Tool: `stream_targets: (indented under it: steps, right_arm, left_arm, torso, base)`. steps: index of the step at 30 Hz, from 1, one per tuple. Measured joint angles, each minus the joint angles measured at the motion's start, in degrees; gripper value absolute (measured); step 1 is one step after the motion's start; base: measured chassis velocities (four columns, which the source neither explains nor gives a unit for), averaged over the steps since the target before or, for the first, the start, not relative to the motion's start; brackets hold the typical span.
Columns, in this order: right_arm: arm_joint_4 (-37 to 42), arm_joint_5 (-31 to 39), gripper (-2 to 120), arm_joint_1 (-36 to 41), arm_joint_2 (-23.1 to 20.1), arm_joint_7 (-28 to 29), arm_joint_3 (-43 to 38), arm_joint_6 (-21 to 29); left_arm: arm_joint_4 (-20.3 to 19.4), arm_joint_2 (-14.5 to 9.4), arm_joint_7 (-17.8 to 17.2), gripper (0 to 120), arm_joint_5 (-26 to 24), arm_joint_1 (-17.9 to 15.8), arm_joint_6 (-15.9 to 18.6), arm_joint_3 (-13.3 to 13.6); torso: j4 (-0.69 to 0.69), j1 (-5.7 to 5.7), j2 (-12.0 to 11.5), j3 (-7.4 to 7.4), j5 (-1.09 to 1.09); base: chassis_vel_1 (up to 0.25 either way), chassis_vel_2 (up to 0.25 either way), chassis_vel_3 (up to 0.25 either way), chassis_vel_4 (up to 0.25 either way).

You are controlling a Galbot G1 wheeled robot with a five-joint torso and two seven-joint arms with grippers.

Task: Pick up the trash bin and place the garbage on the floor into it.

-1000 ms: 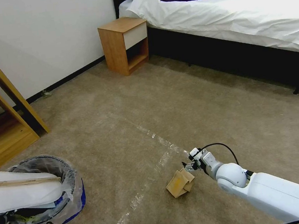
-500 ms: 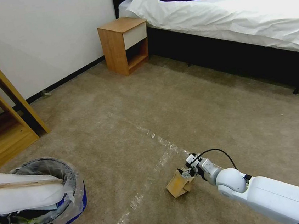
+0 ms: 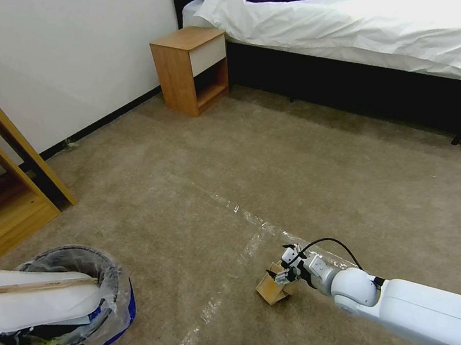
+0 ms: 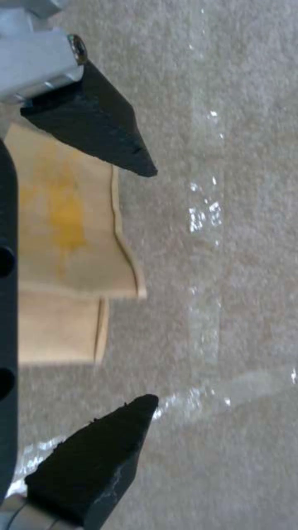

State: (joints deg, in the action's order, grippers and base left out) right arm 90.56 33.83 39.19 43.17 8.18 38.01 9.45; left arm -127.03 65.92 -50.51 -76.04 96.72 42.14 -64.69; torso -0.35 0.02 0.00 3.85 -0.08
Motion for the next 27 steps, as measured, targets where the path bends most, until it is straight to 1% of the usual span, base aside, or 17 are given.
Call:
stream_targets:
  steps: [3, 12, 15, 19, 27]
  right_arm:
    - [-1.1, -0.3, 100, 0.9, 1.0, 0.3, 0.2, 0.1]
    - [-2.3, 0.7, 100, 1.7, 1.7, 1.4, 0.5, 2.2]
    - [-2.2, 1.8, 100, 2.5, 1.4, 3.4, 0.7, 4.4]
    - [-1.7, 3.6, 100, 3.6, 1.0, 5.4, 0.7, 6.2]
    - [-3.0, 3.4, 100, 5.1, 1.7, 6.2, 0.2, 5.7]
  left_arm:
    - [0.2, 0.1, 0.0, 0, 0.2, 0.0, 0.0, 0.2]
    - [0.4, 0.3, 0.0, 0, 0.6, 0.0, -0.1, 0.6]
    - [0.7, 0.6, 0.0, 0, 1.3, -0.1, -0.2, 1.3]
    - [0.7, 0.7, 0.0, 0, 1.5, 0.0, -0.2, 1.5]
    - [0.7, 0.7, -0.1, 0, 1.6, -0.1, -0.6, 1.9]
  torso:
    - [0.0, 0.0, 0.0, 0.0, 0.0]
    - [0.0, 0.0, 0.0, 0.0, 0.0]
    - [0.0, 0.0, 0.0, 0.0, 0.0]
    - [0.0, 0.0, 0.0, 0.0, 0.0]
    - [0.0, 0.0, 0.0, 0.0, 0.01]
  base:
    - [0.0, 0.0, 0.0, 0.0]
    - [0.0, 0.0, 0.0, 0.0]
    - [0.0, 0.0, 0.0, 0.0]
    - [0.0, 0.0, 0.0, 0.0]
    - [0.0, 0.0, 0.0, 0.0]
